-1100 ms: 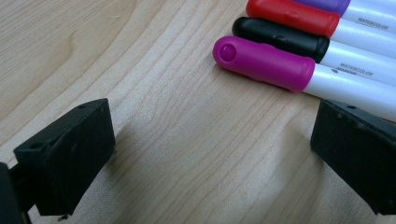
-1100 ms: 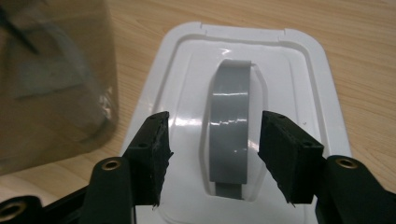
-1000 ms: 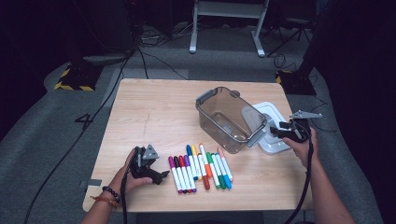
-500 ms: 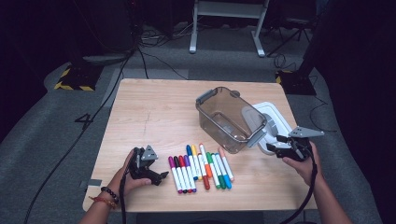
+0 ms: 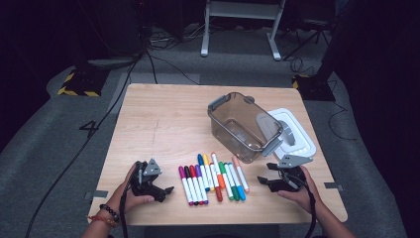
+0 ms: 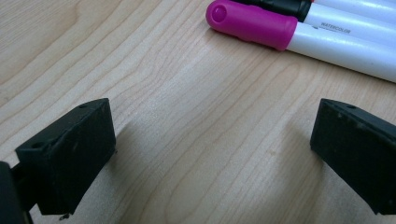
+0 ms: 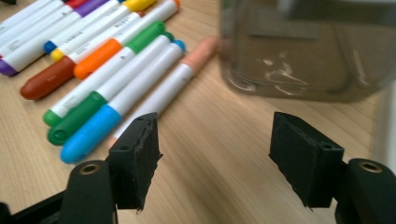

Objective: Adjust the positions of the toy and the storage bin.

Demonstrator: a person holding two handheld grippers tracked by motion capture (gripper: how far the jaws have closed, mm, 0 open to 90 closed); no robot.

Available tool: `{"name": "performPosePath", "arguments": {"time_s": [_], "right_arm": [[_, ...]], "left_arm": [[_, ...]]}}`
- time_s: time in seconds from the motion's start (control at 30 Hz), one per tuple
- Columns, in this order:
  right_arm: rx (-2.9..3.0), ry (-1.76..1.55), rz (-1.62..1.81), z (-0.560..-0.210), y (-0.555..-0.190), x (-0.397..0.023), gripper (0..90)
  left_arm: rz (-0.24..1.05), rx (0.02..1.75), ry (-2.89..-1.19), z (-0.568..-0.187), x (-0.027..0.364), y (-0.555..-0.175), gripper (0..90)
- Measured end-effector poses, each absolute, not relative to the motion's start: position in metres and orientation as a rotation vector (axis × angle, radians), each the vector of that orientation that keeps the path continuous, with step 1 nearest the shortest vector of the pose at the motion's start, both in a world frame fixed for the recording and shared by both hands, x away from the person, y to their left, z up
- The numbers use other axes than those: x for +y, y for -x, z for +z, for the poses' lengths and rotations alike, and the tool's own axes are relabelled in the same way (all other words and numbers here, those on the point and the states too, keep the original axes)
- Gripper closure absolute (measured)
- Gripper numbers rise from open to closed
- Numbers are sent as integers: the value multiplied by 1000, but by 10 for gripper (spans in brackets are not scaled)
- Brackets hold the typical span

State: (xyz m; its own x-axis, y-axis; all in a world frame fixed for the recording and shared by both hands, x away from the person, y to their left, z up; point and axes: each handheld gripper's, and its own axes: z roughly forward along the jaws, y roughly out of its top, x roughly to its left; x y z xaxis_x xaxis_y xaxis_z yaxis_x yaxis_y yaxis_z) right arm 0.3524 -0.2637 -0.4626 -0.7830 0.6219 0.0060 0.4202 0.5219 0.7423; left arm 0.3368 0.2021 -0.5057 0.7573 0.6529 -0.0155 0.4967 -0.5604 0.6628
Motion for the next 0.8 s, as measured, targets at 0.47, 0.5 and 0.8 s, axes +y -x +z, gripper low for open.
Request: {"name": "performPosePath", "arguments": {"time_s": [0.47,0.5,0.8], "right_arm": [[2575,-811,1057,-474,-355,-212,386],[2573,-827,1053,-476,-357,-211,398],[2562,-841,948,-485,-367,-206,644]], "left_arm": [[300,852,-2287,-506,202,-337,1],[301,851,-2287,-506,202,-337,1],[299,847,-2289,-506,202,-337,1]]}}
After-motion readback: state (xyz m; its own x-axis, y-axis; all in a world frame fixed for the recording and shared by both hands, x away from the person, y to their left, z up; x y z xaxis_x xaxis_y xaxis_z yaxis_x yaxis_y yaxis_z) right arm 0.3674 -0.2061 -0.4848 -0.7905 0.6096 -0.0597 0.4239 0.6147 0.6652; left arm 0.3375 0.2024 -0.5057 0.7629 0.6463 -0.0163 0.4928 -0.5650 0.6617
